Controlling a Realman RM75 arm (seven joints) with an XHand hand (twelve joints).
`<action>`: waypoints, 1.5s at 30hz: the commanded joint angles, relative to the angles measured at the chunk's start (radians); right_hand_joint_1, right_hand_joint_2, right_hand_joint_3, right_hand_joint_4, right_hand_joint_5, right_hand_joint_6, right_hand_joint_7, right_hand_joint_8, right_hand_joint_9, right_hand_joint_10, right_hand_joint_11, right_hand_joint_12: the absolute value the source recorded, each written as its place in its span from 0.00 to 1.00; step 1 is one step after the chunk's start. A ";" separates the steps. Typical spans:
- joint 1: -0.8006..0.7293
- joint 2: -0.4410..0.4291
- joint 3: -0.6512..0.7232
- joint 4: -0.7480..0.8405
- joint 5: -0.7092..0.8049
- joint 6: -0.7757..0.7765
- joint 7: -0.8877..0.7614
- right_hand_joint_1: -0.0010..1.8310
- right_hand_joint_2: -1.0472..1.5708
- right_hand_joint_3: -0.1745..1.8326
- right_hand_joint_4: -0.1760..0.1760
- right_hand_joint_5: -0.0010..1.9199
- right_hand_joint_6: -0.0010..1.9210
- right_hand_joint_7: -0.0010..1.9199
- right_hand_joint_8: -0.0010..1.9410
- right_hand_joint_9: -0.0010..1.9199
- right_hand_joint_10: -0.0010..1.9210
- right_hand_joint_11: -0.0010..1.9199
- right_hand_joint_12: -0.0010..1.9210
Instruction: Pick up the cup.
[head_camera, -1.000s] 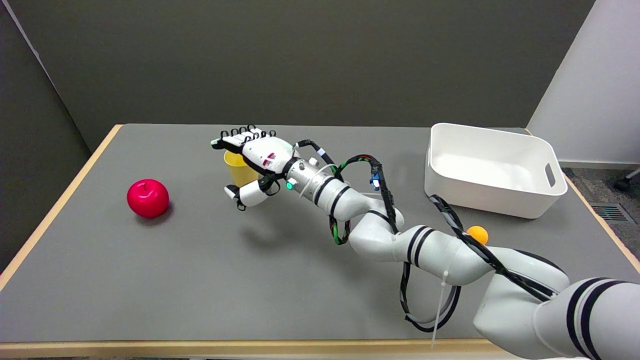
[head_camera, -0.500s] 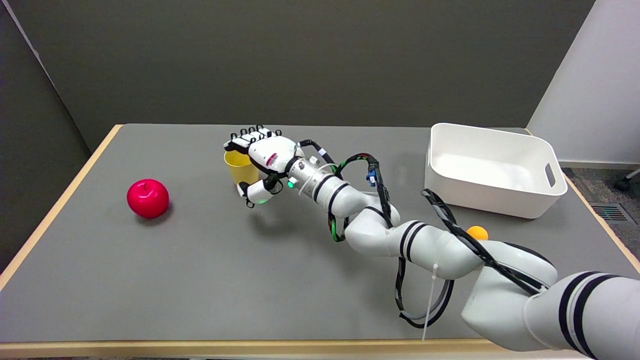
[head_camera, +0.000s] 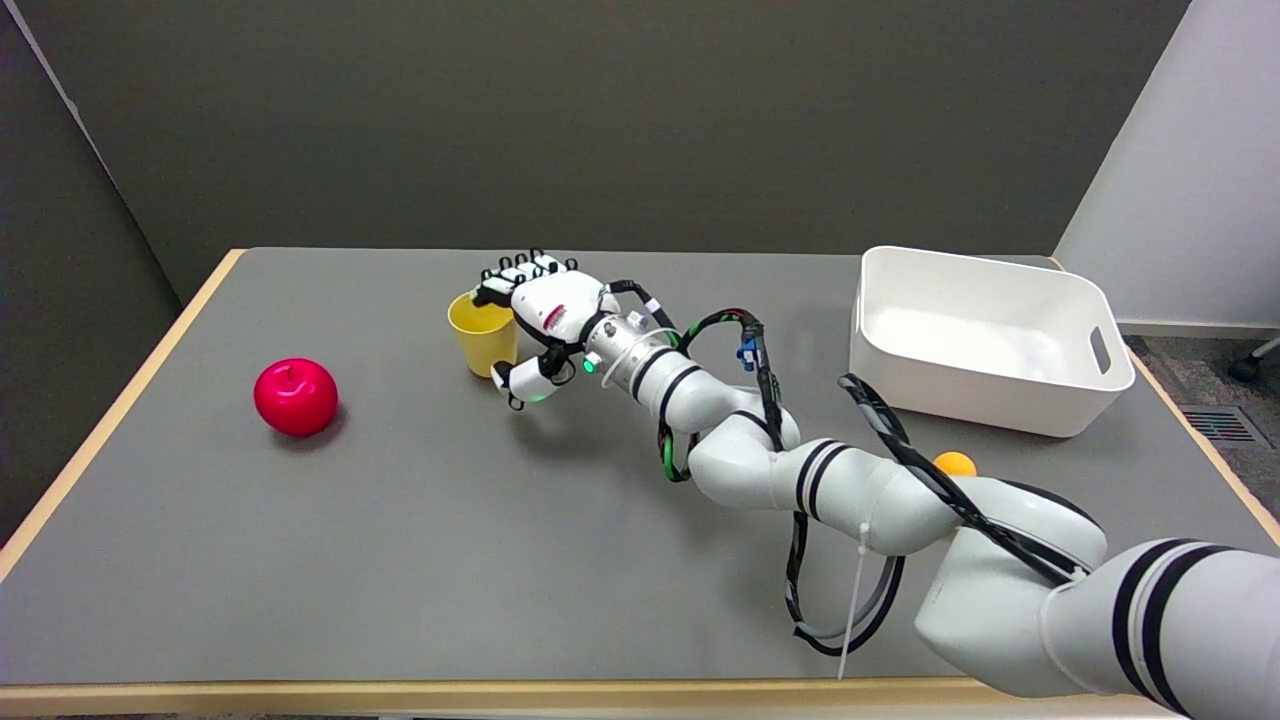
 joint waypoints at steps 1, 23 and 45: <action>-0.013 -0.003 0.005 -0.018 0.034 0.006 -0.083 0.43 0.69 0.53 0.56 0.18 0.43 0.10 0.13 0.06 0.30 0.00 0.41; -0.039 0.004 0.005 0.011 0.034 0.043 -0.176 0.49 0.82 0.30 0.74 0.34 0.81 0.13 0.16 0.06 0.31 0.00 0.43; -0.251 0.203 0.434 0.487 0.099 0.020 -0.545 0.50 0.80 0.33 0.69 0.36 0.80 0.18 0.21 0.09 0.34 0.00 0.51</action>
